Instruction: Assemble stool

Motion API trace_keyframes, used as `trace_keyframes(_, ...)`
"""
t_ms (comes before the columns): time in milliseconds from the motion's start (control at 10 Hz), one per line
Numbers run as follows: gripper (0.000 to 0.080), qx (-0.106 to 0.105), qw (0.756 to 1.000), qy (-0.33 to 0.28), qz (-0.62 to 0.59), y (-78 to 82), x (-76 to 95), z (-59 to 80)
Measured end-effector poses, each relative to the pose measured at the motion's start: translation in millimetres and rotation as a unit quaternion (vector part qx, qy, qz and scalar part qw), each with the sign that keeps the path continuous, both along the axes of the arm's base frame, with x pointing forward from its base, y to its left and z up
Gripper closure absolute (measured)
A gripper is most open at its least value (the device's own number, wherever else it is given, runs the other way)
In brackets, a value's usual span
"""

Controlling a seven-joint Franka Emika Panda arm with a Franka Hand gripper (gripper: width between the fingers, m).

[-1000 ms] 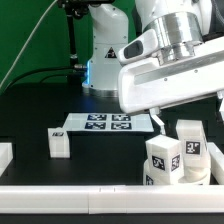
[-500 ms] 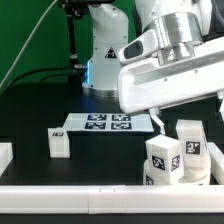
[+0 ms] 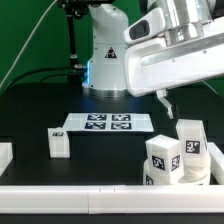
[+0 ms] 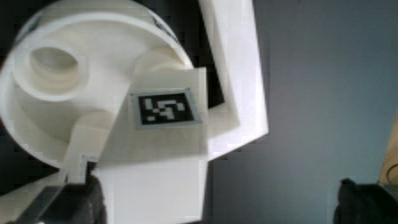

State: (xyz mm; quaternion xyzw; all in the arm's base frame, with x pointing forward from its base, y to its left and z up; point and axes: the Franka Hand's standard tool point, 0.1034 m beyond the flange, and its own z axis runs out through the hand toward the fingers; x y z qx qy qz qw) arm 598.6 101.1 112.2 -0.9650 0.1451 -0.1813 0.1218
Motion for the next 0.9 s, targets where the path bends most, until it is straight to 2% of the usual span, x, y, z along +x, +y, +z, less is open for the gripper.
trace_keyframes(100,0.0151,-0.003,1.0,0.012,0.016,-4.0,-0.1,-4.1)
trace_keyframes(400,0.0151,0.029,0.992,0.115,0.039,-2.1,-4.7,-3.7)
trace_keyframes(500,0.0151,0.033,0.99,0.132,0.045,-4.6,-5.3,-4.2)
trace_keyframes(600,0.0151,0.027,0.98,0.177,0.091,-13.8,-18.3,-8.3)
trace_keyframes(700,0.0151,0.021,0.976,0.19,0.102,-27.1,-14.7,-1.7)
trace_keyframes(900,0.0151,-0.007,0.976,0.176,0.127,-27.0,-8.9,7.5)
